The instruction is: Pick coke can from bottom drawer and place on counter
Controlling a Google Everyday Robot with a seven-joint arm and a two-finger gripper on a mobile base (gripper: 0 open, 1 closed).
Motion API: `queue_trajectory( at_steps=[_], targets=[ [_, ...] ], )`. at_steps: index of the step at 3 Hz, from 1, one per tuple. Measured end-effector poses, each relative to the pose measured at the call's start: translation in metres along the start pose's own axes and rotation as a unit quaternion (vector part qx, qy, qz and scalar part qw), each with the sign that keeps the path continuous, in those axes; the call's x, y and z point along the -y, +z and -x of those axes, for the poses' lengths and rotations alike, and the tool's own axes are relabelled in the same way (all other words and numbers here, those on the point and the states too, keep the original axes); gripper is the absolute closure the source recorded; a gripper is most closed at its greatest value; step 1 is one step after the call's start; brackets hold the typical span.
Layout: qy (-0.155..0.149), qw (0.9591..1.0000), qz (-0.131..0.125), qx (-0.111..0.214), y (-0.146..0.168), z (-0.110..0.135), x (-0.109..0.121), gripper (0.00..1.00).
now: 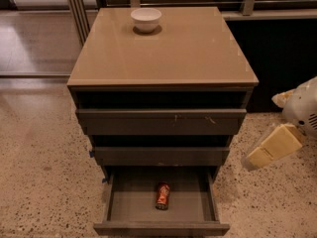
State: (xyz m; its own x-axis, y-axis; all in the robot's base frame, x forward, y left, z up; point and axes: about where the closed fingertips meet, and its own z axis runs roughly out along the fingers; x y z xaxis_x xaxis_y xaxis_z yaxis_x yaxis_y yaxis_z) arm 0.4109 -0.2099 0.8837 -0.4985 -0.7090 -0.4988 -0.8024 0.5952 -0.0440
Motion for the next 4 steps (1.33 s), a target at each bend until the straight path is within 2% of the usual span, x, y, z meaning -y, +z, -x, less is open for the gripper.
queue_trajectory(
  at_steps=[1, 2, 3, 4],
  targets=[
    [0.105, 0.9917, 0.031, 0.068, 0.056, -0.006, -0.008, 0.00],
    [0.118, 0.9882, 0.005, 0.099, 0.058, 0.006, 0.007, 0.00],
    [0.166, 0.9791, 0.005, 0.117, 0.081, -0.017, 0.006, 0.00],
    [0.237, 0.9625, 0.020, 0.131, 0.150, -0.043, 0.006, 0.00]
  ],
)
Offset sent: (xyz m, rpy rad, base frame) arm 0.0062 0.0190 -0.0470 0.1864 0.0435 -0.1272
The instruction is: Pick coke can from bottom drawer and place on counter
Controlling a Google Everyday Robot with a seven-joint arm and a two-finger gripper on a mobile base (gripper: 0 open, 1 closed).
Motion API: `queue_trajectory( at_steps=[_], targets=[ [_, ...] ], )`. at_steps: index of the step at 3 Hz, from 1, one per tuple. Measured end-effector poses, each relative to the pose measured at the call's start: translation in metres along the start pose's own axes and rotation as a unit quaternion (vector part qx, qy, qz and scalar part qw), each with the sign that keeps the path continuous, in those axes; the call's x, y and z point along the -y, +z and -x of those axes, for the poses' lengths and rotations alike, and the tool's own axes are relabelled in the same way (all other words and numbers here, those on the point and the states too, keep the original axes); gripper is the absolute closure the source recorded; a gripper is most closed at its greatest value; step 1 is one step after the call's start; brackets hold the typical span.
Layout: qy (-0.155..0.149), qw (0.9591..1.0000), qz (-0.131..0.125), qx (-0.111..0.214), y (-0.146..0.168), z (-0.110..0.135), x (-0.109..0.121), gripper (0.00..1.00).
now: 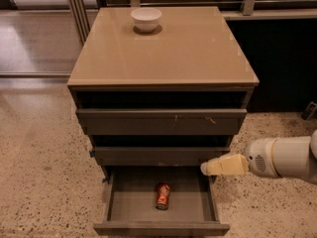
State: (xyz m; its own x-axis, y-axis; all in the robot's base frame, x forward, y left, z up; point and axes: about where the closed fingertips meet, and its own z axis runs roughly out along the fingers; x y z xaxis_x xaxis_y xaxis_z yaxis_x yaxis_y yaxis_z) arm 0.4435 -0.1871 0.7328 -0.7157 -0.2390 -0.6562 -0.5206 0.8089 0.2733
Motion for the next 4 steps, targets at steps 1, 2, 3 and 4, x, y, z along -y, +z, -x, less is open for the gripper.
queue_trajectory(
  at_steps=[1, 2, 3, 4],
  targets=[
    [0.026, 0.9996, -0.008, 0.000, 0.062, -0.031, 0.015, 0.00],
    [0.028, 0.9985, -0.039, 0.026, 0.065, -0.021, 0.033, 0.00],
    [0.029, 0.9982, -0.043, 0.031, 0.061, -0.024, 0.024, 0.00],
    [0.059, 0.9965, -0.038, 0.046, 0.089, -0.043, 0.025, 0.00]
  ],
)
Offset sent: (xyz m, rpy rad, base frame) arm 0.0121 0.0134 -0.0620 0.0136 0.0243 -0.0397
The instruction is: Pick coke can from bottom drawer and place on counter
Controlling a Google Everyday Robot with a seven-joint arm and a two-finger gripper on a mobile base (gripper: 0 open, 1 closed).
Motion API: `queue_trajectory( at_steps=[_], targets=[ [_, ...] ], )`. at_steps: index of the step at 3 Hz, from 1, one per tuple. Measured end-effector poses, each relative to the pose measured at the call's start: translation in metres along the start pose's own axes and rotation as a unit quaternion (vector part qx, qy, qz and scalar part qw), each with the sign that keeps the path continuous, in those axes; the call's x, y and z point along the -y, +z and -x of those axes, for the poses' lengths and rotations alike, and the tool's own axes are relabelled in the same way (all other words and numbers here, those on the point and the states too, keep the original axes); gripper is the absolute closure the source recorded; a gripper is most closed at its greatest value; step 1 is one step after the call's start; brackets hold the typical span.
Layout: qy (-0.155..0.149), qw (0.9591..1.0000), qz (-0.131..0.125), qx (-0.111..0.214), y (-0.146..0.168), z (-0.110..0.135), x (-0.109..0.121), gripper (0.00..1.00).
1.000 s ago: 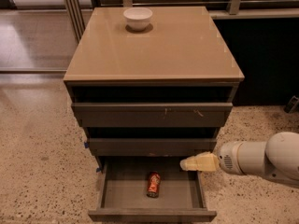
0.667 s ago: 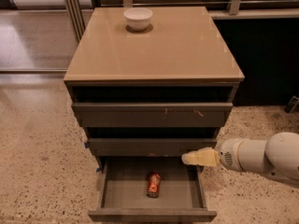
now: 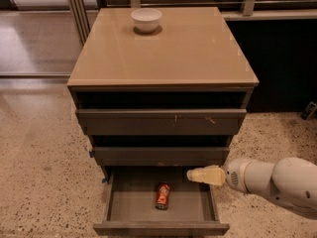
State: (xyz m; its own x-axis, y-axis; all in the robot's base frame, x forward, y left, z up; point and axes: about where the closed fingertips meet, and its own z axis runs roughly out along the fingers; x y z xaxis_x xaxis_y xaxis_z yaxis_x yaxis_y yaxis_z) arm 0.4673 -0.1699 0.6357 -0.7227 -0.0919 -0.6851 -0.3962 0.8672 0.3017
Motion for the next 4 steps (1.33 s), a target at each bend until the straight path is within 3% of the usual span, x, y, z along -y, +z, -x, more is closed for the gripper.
queue_trajectory(
  at_steps=[2, 3, 4],
  targets=[
    [0.082, 0.9959, 0.039, 0.001, 0.126, -0.065, 0.023, 0.00],
    [0.107, 0.9915, 0.067, -0.027, 0.169, -0.081, 0.030, 0.00],
    [0.107, 0.9904, 0.079, -0.036, 0.171, -0.087, 0.026, 0.00]
  ],
)
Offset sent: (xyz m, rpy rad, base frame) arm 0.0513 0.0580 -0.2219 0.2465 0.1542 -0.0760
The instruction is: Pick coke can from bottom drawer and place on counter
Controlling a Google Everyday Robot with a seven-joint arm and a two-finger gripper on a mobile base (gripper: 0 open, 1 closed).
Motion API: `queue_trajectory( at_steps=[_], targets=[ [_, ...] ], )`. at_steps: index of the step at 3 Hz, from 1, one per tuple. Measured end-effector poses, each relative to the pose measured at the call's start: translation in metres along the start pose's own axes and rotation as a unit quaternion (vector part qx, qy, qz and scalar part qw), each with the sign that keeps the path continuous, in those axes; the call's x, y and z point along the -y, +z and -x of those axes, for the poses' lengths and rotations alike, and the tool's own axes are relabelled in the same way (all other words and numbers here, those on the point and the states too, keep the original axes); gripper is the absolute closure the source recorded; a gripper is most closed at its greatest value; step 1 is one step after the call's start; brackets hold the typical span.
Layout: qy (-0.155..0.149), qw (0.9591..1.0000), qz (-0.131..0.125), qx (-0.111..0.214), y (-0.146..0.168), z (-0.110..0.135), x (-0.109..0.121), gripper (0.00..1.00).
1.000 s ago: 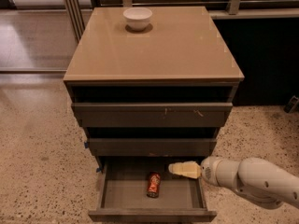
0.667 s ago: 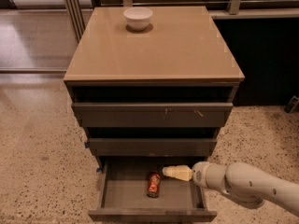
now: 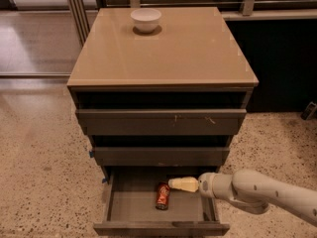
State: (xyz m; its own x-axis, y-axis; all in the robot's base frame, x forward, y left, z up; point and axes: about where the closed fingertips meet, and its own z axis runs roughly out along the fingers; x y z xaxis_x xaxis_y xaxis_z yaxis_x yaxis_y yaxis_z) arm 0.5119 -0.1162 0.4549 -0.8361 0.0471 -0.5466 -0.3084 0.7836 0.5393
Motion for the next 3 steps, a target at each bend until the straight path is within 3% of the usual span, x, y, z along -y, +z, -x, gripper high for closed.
queue_trajectory(
  at_steps=[1, 2, 3],
  targets=[
    [0.028, 0.9987, -0.026, 0.034, 0.016, 0.003, 0.028, 0.00],
    [0.032, 0.9967, -0.060, 0.043, 0.062, -0.012, 0.063, 0.00],
    [0.028, 0.9974, -0.066, 0.013, 0.135, -0.022, 0.091, 0.00]
  ],
)
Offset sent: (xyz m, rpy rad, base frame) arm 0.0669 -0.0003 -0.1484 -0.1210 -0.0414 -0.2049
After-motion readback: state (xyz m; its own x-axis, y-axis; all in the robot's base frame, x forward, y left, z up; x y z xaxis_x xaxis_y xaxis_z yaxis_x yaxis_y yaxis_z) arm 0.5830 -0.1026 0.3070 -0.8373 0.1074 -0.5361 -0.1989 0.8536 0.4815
